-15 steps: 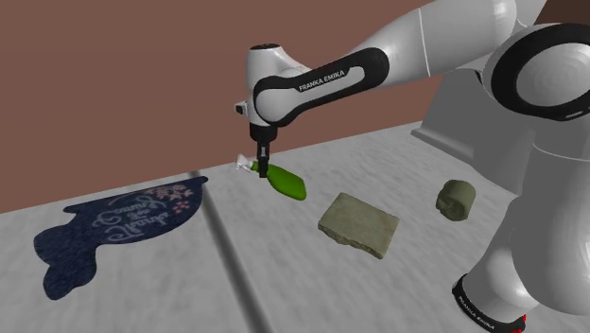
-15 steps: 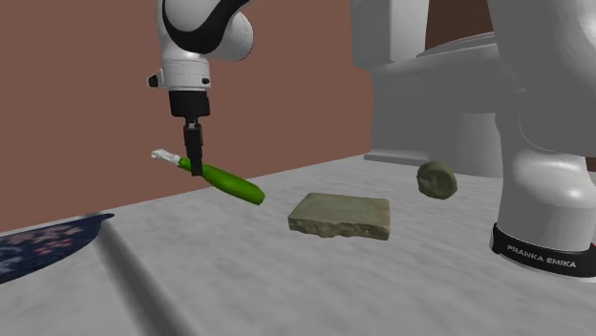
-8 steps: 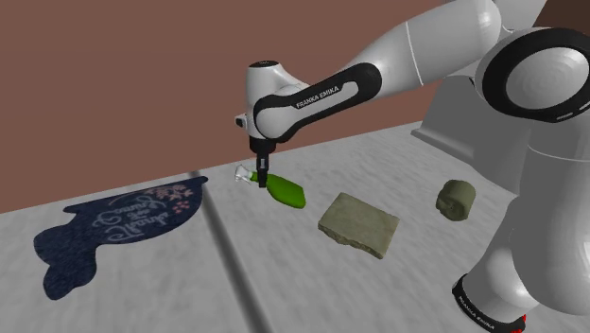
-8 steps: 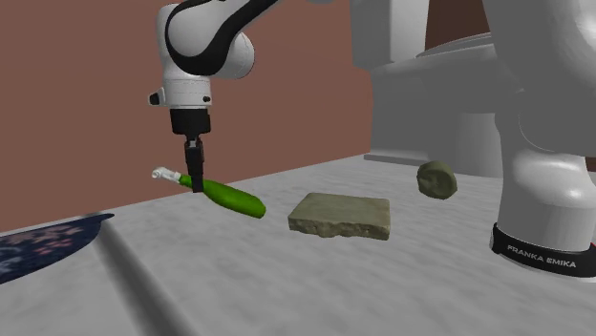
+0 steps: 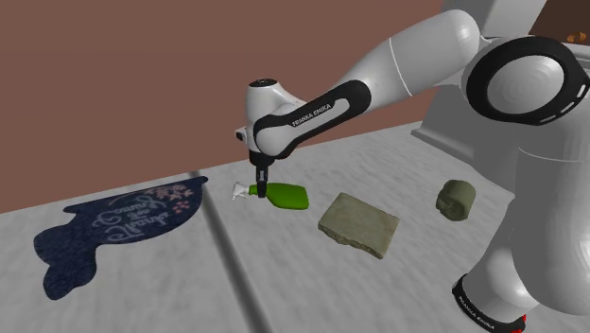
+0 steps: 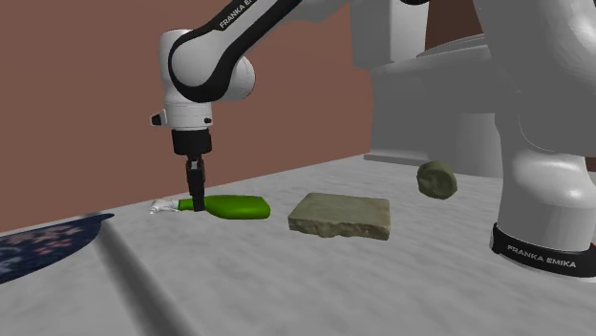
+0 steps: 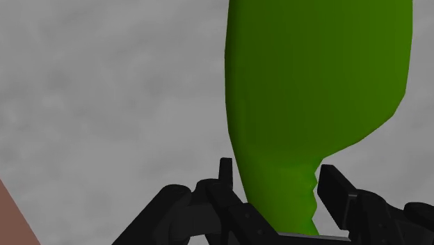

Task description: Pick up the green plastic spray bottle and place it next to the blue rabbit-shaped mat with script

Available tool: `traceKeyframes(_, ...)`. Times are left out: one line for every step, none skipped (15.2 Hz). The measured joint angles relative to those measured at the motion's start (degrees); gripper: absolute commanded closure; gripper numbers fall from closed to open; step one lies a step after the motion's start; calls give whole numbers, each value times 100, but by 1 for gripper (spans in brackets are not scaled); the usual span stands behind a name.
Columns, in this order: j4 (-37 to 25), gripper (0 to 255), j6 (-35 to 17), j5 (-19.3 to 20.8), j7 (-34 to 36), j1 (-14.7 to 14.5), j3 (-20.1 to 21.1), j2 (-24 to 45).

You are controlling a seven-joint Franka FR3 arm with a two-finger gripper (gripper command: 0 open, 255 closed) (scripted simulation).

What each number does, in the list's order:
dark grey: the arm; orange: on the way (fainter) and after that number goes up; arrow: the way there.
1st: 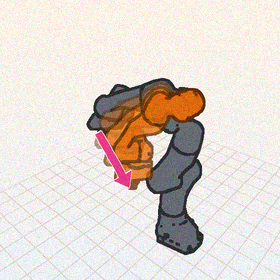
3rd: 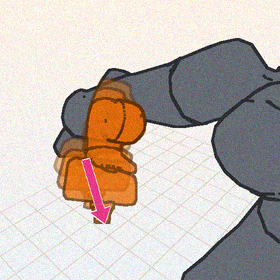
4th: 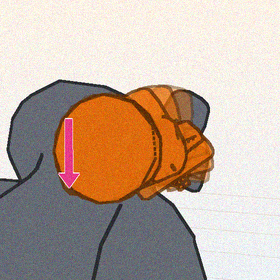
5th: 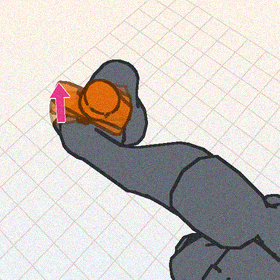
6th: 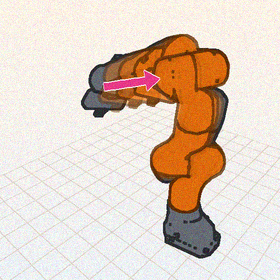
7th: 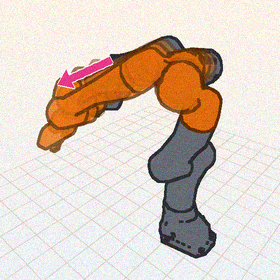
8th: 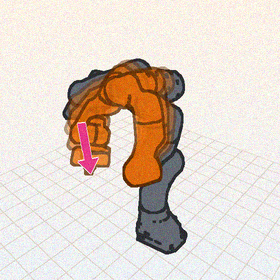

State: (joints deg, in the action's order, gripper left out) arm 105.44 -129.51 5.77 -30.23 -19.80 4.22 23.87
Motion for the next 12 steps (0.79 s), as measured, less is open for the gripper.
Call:
traceKeyframes(24, 255, -70, 6, -4, 5, -5, 46)
traceKeyframes(28, 255, -103, 11, 3, 2, -7, 77)
traceKeyframes(37, 255, -120, 13, 7, 0, -8, 85)
traceKeyframes(40, 255, -129, 14, 10, -1, -8, 90)
traceKeyframes(40, 255, -133, 15, 11, -2, -8, 93)
traceKeyframes(40, 255, -136, 15, 12, -2, -8, 95)
traceKeyframes(41, 255, -137, 15, 12, -2, -8, 96)
traceKeyframes(41, 0, -138, 15, 12, -3, -8, 96)
traceKeyframes(41, 0, -138, 15, 13, -3, -8, 96)
traceKeyframes(41, 0, -138, 15, 13, -3, -8, 96)
traceKeyframes(41, 0, -138, 15, 13, -3, -8, 96)
traceKeyframes(41, 0, -138, 15, 13, -3, -8, 96)
